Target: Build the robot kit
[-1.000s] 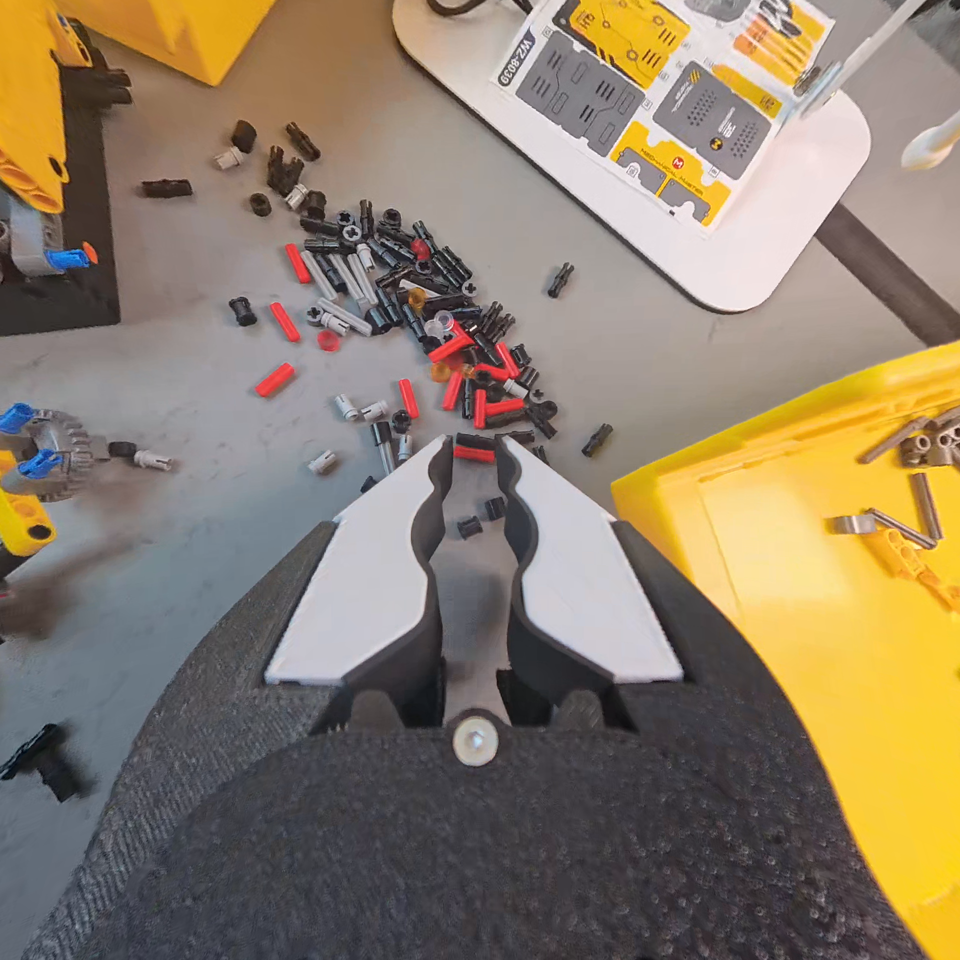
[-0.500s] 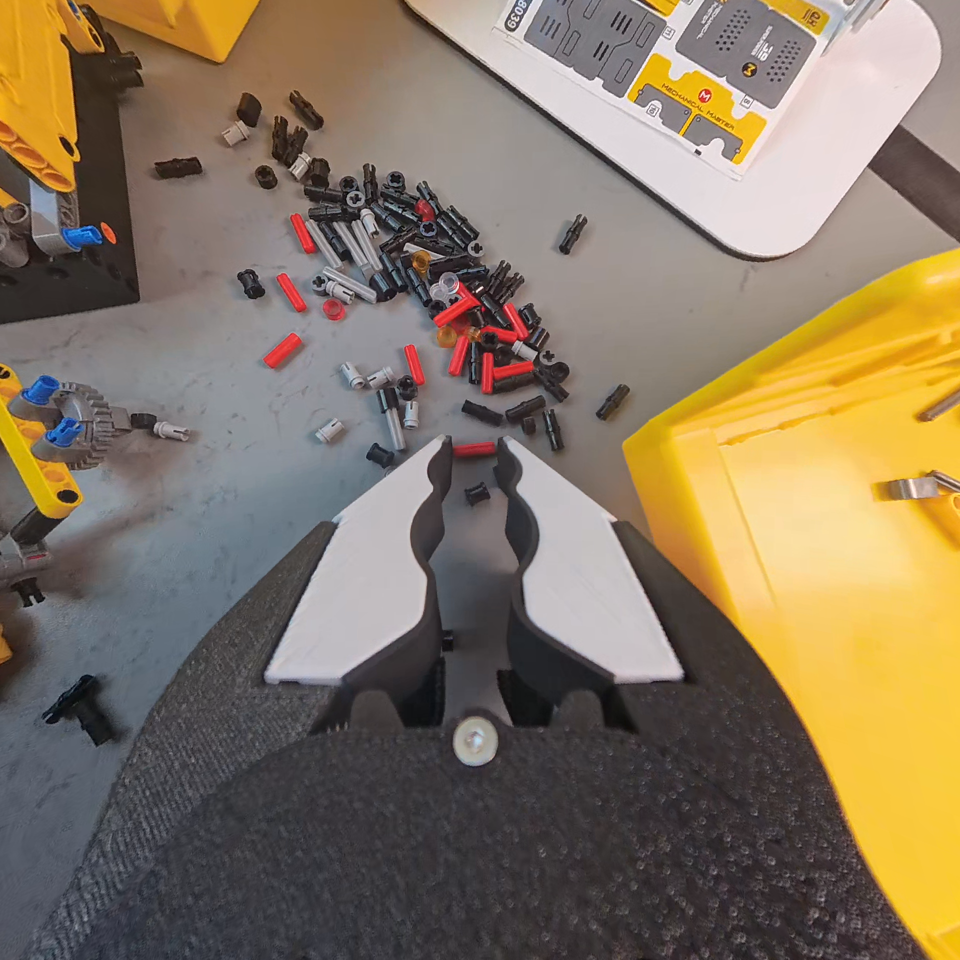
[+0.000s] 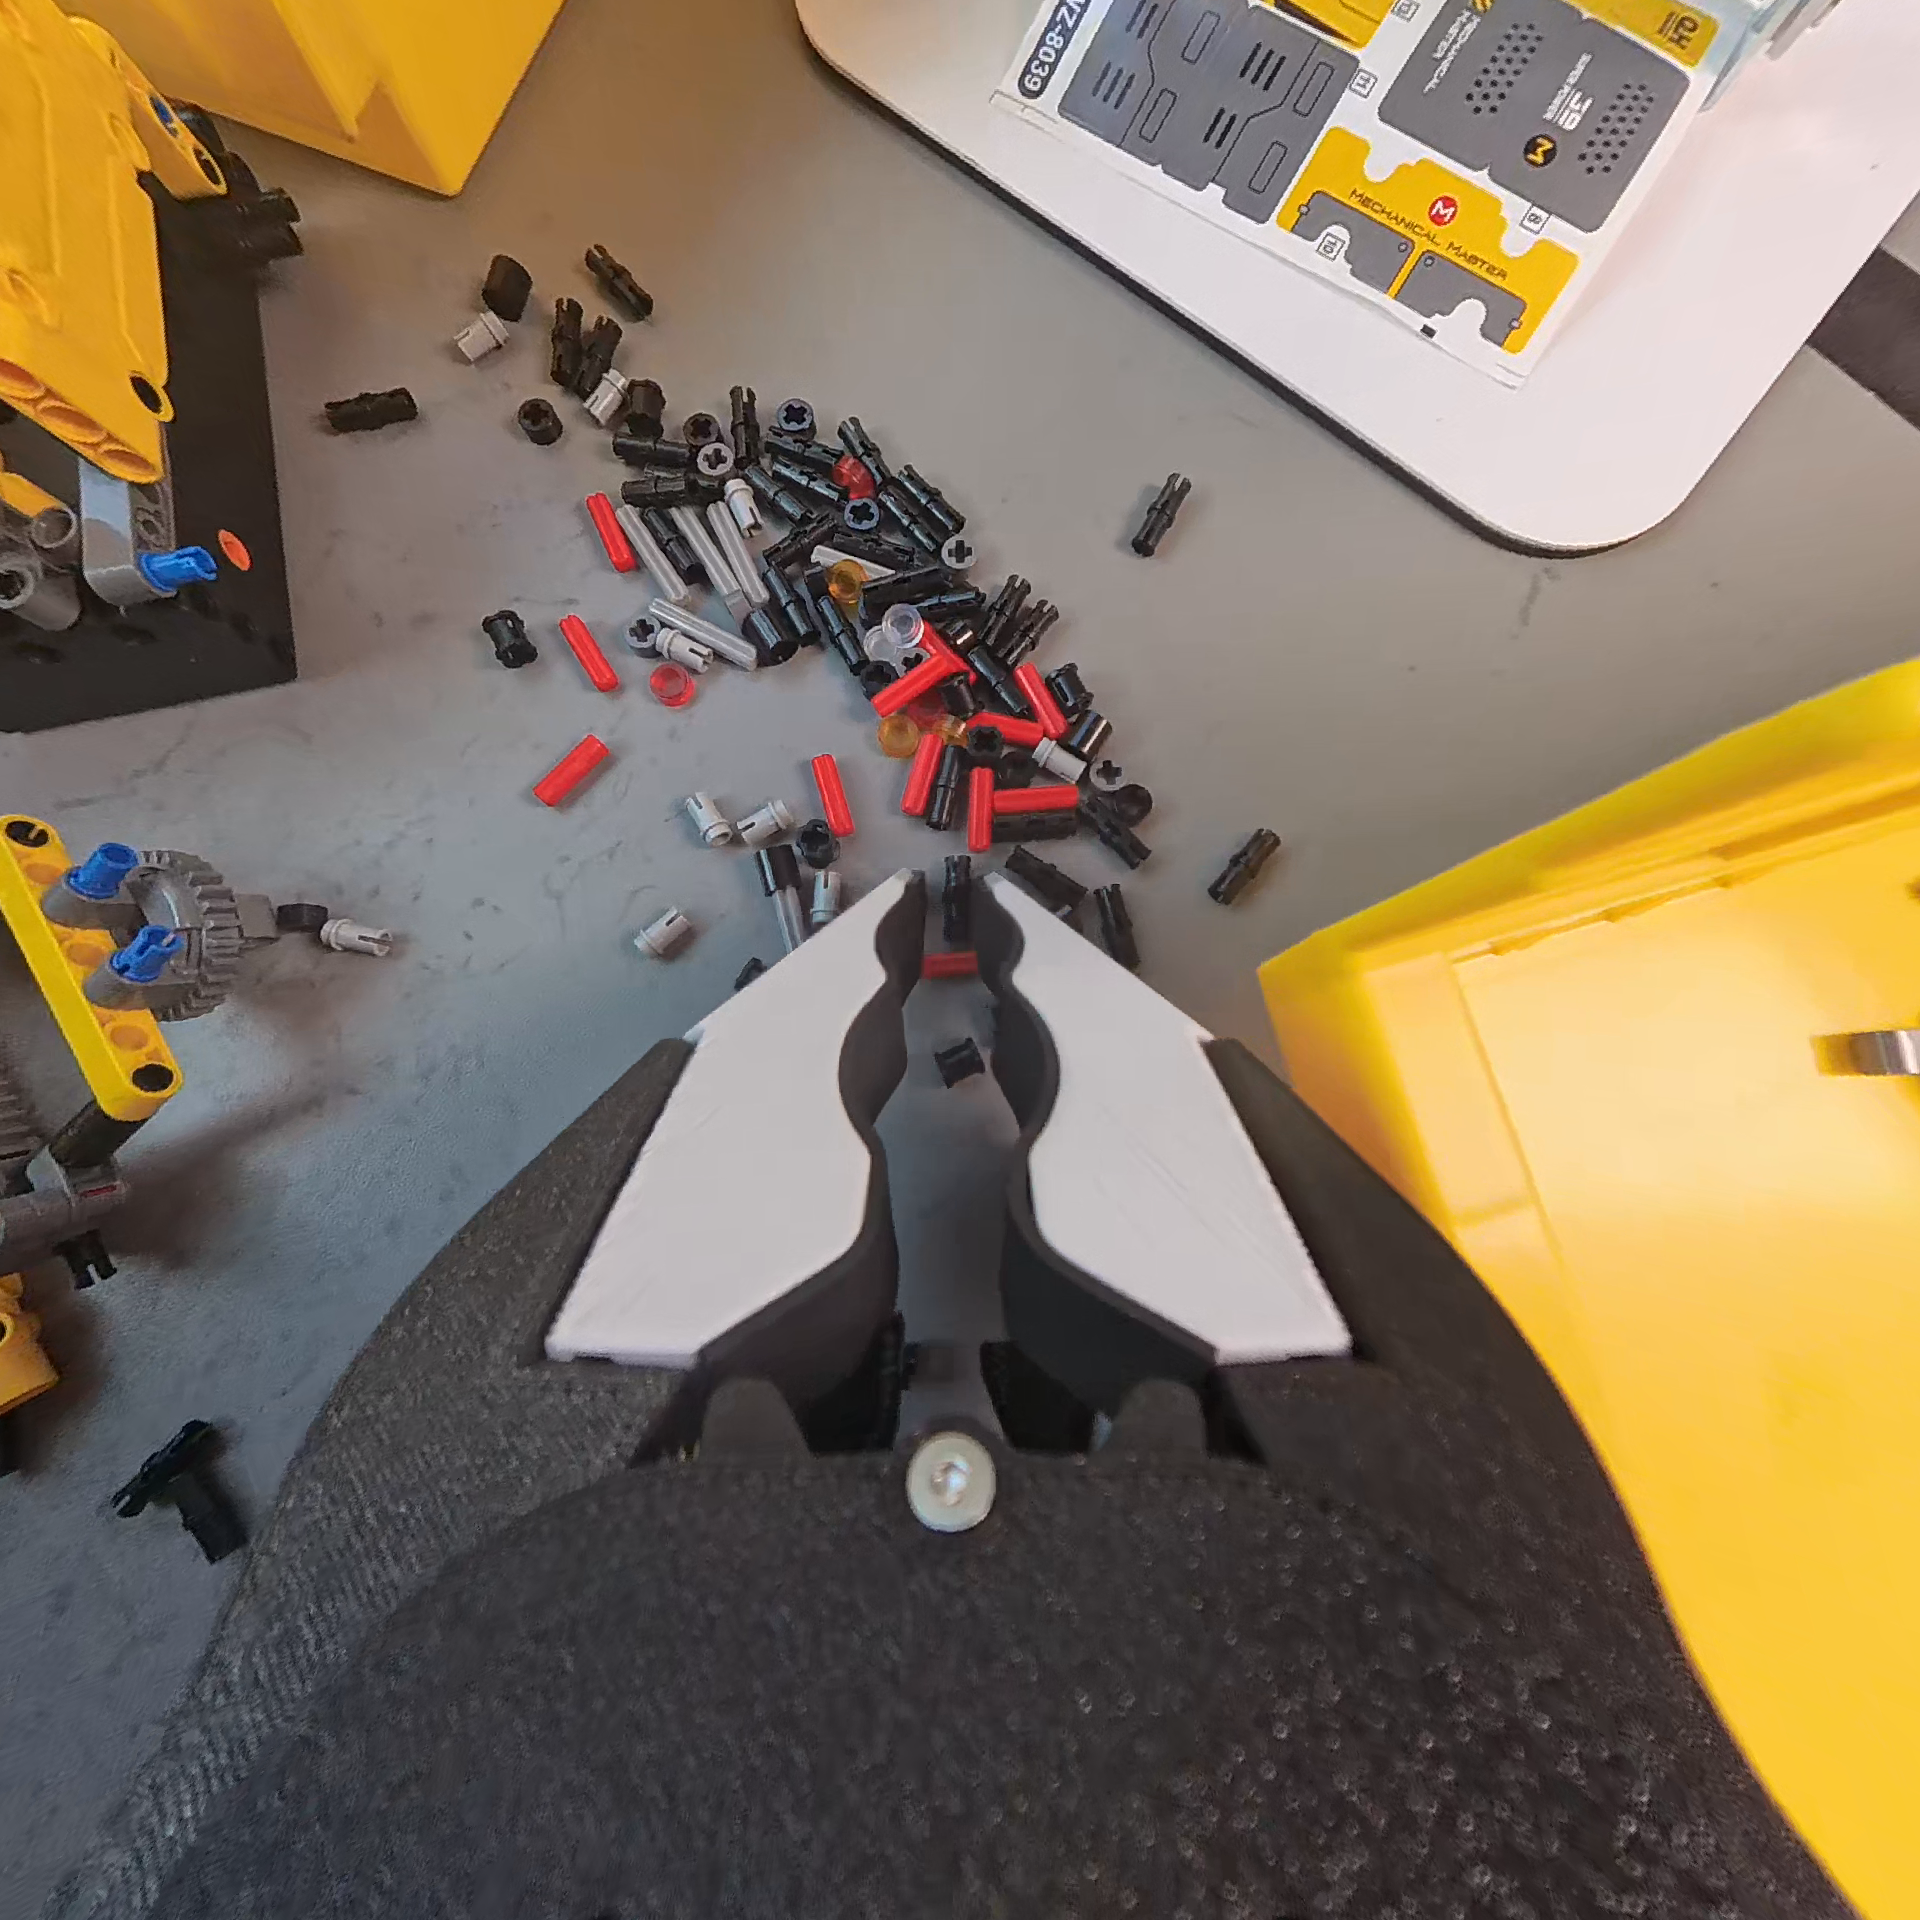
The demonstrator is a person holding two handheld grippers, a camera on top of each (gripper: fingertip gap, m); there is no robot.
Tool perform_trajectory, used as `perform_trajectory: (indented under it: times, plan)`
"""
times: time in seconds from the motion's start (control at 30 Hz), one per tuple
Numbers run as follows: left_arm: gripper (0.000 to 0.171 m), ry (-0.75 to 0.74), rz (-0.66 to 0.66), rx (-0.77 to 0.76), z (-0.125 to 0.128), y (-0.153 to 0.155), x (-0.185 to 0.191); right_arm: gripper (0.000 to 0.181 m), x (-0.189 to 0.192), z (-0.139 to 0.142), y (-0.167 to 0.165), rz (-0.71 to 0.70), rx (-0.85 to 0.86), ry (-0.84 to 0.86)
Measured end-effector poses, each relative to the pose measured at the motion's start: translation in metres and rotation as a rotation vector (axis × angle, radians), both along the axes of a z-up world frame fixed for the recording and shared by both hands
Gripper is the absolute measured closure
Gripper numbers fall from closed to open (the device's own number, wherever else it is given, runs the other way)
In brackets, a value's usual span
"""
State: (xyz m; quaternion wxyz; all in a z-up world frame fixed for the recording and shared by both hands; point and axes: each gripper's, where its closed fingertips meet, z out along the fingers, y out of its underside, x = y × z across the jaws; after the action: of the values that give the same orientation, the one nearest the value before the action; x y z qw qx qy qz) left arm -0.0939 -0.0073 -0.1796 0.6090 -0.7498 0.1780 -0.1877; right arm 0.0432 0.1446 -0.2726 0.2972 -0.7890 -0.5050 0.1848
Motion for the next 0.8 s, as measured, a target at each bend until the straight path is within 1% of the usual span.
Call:
perform_trajectory:
  times: [0.03,0.17,0.23,0.3,0.37,0.43,0.53,0.6,0.67,0.8]
  plan:
    - [0.14,0.0,-0.001,0.001,0.0,0.0,0.0,0.176,0.0,0.0,0.0,0.002,-0.004,0.001]
    - [0.14,-0.001,0.001,0.003,0.001,0.0,0.0,0.177,0.0,0.002,0.002,0.012,-0.014,0.018]
    - [0.14,0.001,0.001,0.003,0.001,0.0,0.0,0.177,-0.005,0.017,-0.005,0.066,0.015,0.088]
    - [0.14,0.004,-0.004,-0.001,0.0,-0.001,0.001,0.177,-0.006,0.04,-0.021,0.148,0.046,0.159]
    - [0.139,0.006,-0.028,-0.008,0.0,-0.003,0.005,0.177,-0.001,0.053,-0.051,0.268,0.052,0.171]
    - [0.138,0.012,-0.119,-0.034,-0.004,-0.01,0.02,0.176,0.012,0.046,-0.089,0.395,0.022,0.116]
    - [0.134,0.046,-0.332,-0.122,-0.02,-0.031,0.053,0.177,0.032,0.026,-0.127,0.505,0.035,0.028]
    - [0.134,0.104,-0.435,-0.164,-0.033,-0.045,0.07,0.177,0.041,0.019,-0.15,0.564,0.014,0.024]
    - [0.135,0.189,-0.466,-0.15,-0.04,-0.051,0.079,0.177,0.048,0.015,-0.169,0.611,-0.003,0.023]
    - [0.149,0.327,-0.5,-0.143,-0.052,-0.061,0.087,0.176,0.051,0.006,-0.186,0.645,0.026,-0.003]
